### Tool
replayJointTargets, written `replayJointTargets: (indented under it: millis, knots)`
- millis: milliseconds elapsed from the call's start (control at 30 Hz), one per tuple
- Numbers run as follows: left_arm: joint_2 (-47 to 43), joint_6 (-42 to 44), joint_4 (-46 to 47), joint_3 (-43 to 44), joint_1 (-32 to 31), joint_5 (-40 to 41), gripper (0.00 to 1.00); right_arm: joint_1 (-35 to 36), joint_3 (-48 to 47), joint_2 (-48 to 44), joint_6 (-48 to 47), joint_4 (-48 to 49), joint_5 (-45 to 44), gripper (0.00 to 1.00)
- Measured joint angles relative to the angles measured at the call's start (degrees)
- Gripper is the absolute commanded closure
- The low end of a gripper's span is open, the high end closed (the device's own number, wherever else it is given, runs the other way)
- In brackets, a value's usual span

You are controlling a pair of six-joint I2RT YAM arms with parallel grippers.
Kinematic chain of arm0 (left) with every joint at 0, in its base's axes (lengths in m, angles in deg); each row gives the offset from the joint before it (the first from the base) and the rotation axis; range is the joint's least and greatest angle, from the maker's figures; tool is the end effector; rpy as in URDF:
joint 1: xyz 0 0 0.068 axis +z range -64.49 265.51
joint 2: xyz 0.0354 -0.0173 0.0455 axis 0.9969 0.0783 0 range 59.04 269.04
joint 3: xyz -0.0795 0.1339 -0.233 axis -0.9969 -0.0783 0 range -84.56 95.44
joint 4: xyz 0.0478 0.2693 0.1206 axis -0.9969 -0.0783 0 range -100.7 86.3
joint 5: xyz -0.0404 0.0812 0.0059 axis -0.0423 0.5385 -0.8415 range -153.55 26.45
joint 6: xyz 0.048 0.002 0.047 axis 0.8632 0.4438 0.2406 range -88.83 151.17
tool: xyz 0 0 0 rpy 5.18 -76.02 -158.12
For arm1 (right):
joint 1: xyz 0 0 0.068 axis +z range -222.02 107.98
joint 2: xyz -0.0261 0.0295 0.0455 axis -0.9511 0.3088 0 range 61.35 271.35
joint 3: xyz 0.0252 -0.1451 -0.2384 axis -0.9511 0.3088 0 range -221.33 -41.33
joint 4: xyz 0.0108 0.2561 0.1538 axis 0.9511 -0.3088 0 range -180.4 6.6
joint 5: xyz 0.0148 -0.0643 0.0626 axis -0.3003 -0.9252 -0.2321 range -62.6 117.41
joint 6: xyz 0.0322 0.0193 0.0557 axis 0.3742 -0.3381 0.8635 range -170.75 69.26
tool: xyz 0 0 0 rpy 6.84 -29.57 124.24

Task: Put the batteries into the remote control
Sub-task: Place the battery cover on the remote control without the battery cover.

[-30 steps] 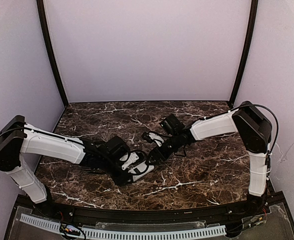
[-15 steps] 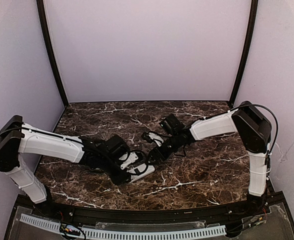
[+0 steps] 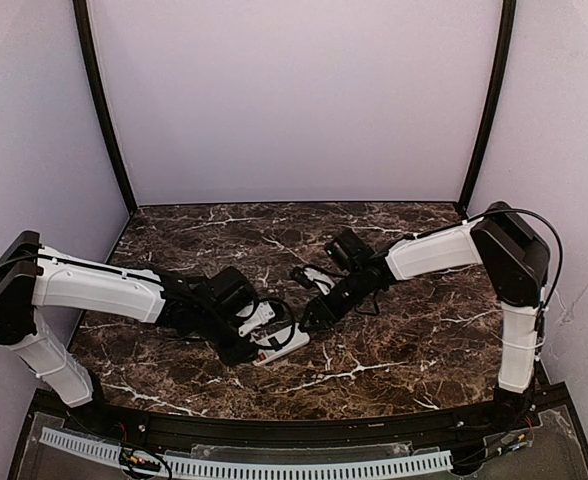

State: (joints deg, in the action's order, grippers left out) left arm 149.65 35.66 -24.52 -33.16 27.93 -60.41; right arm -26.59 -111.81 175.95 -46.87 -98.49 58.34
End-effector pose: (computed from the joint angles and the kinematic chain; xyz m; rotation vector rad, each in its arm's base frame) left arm 0.1874 -0.2897 0.1412 1.3438 2.2709 -0.2512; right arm 0.2896 0.3333 0.1023 -1.1529 2.4579 0.9916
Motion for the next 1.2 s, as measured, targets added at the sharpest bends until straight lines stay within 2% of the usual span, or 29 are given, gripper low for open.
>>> replayJointTargets:
  millis: [333, 1200]
  knots:
    - [0.00, 0.98, -0.09, 0.00, 0.00, 0.68, 0.48, 2.51, 0.02, -0.15, 1.36, -0.42, -2.84, 0.62]
    - [2.12, 3.04, 1.09, 0.00, 0.00, -1.40, 0.48, 4.46, -0.57, -0.20, 1.38, -1.07, -6.32, 0.64]
